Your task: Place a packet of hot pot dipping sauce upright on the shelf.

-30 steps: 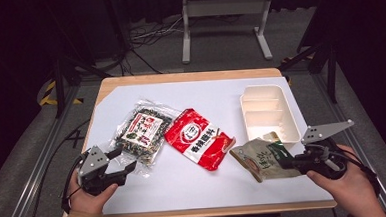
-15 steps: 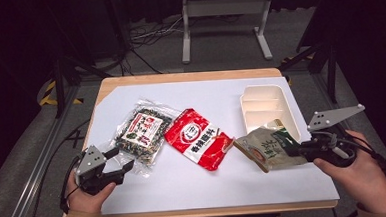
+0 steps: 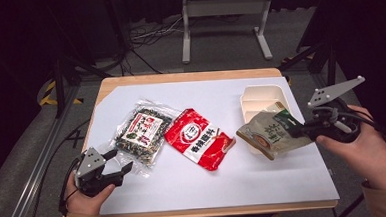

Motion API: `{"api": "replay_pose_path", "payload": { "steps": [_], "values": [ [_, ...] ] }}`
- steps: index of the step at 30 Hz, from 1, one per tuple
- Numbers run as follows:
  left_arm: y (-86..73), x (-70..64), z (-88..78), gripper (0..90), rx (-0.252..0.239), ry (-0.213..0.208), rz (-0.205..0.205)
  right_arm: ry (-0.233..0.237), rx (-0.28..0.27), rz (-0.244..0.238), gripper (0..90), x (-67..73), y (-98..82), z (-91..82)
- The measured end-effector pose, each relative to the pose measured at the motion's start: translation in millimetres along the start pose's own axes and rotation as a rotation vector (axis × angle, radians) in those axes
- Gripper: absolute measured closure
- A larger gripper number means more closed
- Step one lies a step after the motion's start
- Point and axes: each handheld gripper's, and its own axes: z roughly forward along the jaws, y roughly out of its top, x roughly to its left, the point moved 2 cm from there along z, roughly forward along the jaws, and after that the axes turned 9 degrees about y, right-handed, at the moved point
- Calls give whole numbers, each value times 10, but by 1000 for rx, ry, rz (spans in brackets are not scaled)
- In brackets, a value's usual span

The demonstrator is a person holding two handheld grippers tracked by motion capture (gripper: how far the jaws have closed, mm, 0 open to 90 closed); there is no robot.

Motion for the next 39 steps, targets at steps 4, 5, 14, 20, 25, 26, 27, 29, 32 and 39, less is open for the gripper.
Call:
{"api": "replay_pose_path", "payload": {
  "steps": [4, 5, 14, 20, 25, 26, 27, 29, 32, 39],
  "values": [
    [-14, 15, 0, 311, -1, 6, -5, -26, 16, -16, 897, -86, 116, -39],
    [-15, 18, 1, 312, -1, 8, -4, -29, 21, -18, 897, -105, 140, -46],
    [-14, 27, 9, 304, -5, 11, -2, -76, 34, -50, 896, -304, 316, -84],
    [-17, 39, 25, 295, -4, 11, -5, -109, 45, -82, 896, -406, 438, -102],
    [-23, 55, 38, 288, -5, 17, -16, -130, 54, -95, 896, -488, 536, -104],
    [-23, 59, 42, 287, -7, 14, -14, -135, 51, -103, 896, -506, 557, -101],
    [-25, 60, 46, 287, -7, 12, -18, -137, 54, -106, 896, -515, 569, -100],
    [-26, 64, 46, 287, -3, 11, -14, -145, 51, -117, 896, -532, 590, -93],
    [-28, 68, 55, 276, 1, 13, -18, -178, 57, -140, 896, -606, 655, -81],
    [-32, 87, 57, 272, -27, 28, -18, -213, 43, -152, 896, -758, 753, -89]
  ]
}}
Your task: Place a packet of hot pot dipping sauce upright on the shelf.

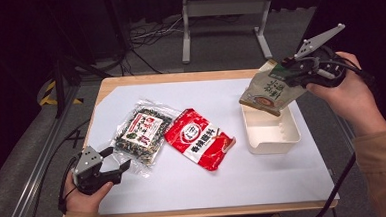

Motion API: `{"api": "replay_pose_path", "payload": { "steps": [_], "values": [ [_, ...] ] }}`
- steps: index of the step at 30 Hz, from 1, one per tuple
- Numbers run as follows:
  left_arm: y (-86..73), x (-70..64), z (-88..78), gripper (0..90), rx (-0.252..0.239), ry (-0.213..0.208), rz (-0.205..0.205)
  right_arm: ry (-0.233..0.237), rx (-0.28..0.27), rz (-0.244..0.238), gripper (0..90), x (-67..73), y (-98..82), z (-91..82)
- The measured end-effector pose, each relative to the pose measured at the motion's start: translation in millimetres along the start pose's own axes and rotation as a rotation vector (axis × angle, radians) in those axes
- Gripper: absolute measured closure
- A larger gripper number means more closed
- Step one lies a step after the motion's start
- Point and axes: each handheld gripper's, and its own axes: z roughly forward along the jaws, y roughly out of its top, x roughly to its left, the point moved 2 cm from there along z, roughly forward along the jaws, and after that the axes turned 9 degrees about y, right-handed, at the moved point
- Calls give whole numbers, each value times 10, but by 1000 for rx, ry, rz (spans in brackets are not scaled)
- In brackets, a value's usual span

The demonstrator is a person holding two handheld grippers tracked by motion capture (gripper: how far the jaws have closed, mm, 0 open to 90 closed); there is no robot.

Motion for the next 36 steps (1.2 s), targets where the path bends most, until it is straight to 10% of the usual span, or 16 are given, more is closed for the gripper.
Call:
{"api": "replay_pose_path", "payload": {
  "steps": [36],
  "values": [
    [-61, 53, -26, 252, 4, 17, -4, -139, -60, -113, 892, -726, 147, 345]
  ]
}}
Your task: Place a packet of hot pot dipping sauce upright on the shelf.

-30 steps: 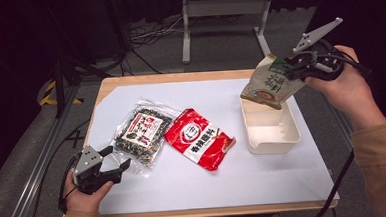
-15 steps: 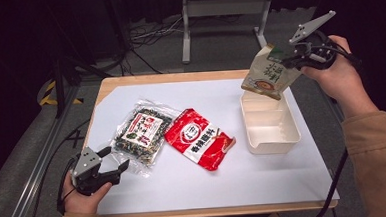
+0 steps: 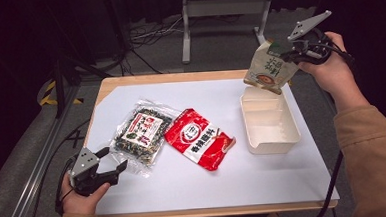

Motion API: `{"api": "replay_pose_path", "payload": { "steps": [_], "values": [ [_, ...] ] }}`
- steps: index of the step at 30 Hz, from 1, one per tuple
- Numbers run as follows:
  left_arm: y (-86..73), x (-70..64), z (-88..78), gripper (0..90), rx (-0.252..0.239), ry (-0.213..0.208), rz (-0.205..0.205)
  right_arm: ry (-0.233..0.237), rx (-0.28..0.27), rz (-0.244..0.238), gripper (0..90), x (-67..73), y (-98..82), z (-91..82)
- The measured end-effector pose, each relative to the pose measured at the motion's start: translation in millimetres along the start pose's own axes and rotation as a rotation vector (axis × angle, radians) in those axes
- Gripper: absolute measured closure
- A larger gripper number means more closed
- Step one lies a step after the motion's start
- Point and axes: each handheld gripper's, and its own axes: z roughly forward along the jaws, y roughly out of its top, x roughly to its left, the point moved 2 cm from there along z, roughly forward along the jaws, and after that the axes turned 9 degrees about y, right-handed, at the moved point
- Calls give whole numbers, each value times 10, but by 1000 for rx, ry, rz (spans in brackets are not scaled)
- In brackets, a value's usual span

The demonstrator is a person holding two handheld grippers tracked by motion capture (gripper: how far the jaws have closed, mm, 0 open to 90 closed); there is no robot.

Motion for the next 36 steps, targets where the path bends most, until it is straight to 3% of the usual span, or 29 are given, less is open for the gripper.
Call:
{"api": "replay_pose_path", "payload": {
  "steps": [11, 36],
  "values": [
    [-3, -5, 12, 254, 2, -3, 0, 4, 10, -36, 893, -70, -63, 212],
    [-34, 2, -22, 258, 10, 2, -2, 27, 81, -101, 892, -66, -121, 557]
  ]
}}
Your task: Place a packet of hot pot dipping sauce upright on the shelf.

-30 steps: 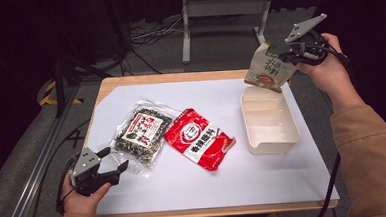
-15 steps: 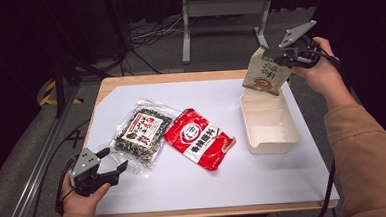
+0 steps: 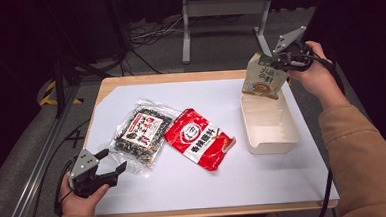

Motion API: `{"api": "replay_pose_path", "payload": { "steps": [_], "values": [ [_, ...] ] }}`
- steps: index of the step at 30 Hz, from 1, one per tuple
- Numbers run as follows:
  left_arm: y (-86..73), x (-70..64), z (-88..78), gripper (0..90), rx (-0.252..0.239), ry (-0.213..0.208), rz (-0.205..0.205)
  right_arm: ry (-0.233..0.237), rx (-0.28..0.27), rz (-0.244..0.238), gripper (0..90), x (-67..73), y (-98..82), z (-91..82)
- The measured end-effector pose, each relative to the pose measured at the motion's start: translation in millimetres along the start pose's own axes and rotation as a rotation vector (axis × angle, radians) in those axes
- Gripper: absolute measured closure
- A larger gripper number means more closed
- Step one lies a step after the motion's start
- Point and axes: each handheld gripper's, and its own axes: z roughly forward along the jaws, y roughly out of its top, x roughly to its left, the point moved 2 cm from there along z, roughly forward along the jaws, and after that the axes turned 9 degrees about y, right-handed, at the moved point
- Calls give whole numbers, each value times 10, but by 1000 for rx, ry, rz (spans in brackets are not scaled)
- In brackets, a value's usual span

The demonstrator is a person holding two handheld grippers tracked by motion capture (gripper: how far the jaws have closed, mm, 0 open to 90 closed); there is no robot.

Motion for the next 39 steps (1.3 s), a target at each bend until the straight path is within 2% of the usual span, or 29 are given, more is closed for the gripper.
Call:
{"api": "replay_pose_path", "payload": {
  "steps": [9, 17, 20, 21, 22, 31, 39],
  "values": [
    [0, -2, 3, 259, 3, 0, -1, 35, 16, -44, 891, 77, 38, 94],
    [8, -4, 11, 259, 1, -1, 5, 60, 26, -54, 889, 116, 44, 144],
    [12, -7, 19, 259, -4, -2, 2, 84, 74, -61, 888, 142, 14, 212],
    [12, -7, 19, 259, -4, -2, 2, 84, 74, -61, 888, 142, 14, 212],
    [13, -6, 21, 259, -1, -5, 2, 92, 77, -57, 889, 159, -28, 274],
    [24, -10, 45, 259, 2, -8, 7, 110, 90, -23, 864, 170, -115, 400],
    [34, -16, 61, 258, 6, -13, 14, 101, 68, 35, 788, 154, -183, 388]
  ]
}}
